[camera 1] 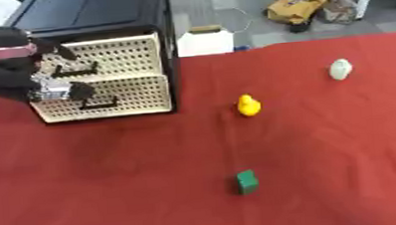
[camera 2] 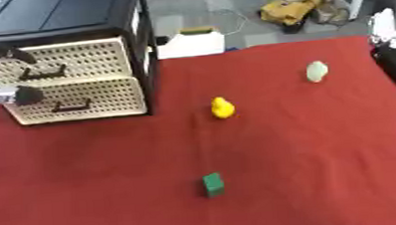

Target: Pick up objects from table and place into drawer.

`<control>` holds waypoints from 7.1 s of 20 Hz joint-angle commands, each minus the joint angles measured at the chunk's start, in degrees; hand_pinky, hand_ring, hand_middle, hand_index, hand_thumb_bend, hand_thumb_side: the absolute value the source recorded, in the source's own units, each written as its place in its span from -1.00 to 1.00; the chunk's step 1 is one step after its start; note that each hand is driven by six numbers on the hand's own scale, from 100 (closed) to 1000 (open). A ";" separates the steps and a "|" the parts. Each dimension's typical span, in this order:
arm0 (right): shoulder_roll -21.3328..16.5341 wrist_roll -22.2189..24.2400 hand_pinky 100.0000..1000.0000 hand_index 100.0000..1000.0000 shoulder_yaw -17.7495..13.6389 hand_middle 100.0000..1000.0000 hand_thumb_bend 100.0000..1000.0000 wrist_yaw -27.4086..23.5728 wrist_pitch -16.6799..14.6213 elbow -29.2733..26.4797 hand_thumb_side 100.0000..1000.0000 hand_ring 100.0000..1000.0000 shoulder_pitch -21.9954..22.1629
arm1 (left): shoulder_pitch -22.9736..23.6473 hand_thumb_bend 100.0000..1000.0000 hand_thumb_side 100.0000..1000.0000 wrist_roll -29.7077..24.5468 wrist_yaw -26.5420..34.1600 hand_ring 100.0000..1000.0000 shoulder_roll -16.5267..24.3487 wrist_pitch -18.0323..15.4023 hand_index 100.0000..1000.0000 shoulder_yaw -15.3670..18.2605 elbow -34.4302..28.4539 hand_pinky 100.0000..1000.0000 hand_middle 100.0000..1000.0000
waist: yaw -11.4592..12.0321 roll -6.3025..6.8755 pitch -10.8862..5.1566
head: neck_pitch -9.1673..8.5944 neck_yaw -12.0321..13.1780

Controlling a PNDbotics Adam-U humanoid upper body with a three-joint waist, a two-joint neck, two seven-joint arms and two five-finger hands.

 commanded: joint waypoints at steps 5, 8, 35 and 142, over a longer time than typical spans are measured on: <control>-1.03 0.12 0.25 0.54 -0.20 0.05 -0.82 0.04 0.04 -0.95 0.21 0.31 -0.82 | -0.94 0.16 1.00 2.57 -2.37 -1.00 0.36 1.07 0.76 -0.11 1.15 -1.00 -1.00 | -0.28 -0.22 -0.52 | -0.98 0.16; -0.93 0.14 0.25 0.54 -0.20 0.05 -0.82 0.03 0.06 -0.95 0.21 0.31 -0.83 | -1.04 0.16 1.00 3.03 -2.93 -1.00 -0.04 1.22 0.75 -0.43 2.34 -1.00 -1.00 | -0.37 -0.24 -0.44 | -1.09 0.22; -0.69 0.48 0.25 0.54 -0.04 0.04 -0.81 -0.10 -0.12 -0.95 0.20 0.31 -1.42 | -2.47 0.14 1.00 5.03 -9.34 -1.00 -3.43 -0.39 0.90 -1.32 10.40 -1.00 -1.00 | -1.08 -0.24 0.38 | -2.33 0.62; -0.22 -0.23 0.26 0.55 -0.53 0.04 -0.83 -0.23 -0.28 -0.95 0.20 0.32 -2.04 | 16.32 -0.01 1.00 9.42 -5.65 -1.00 11.20 5.37 0.48 0.53 -12.73 -1.00 -1.00 | -0.94 -0.95 0.68 | -3.77 0.82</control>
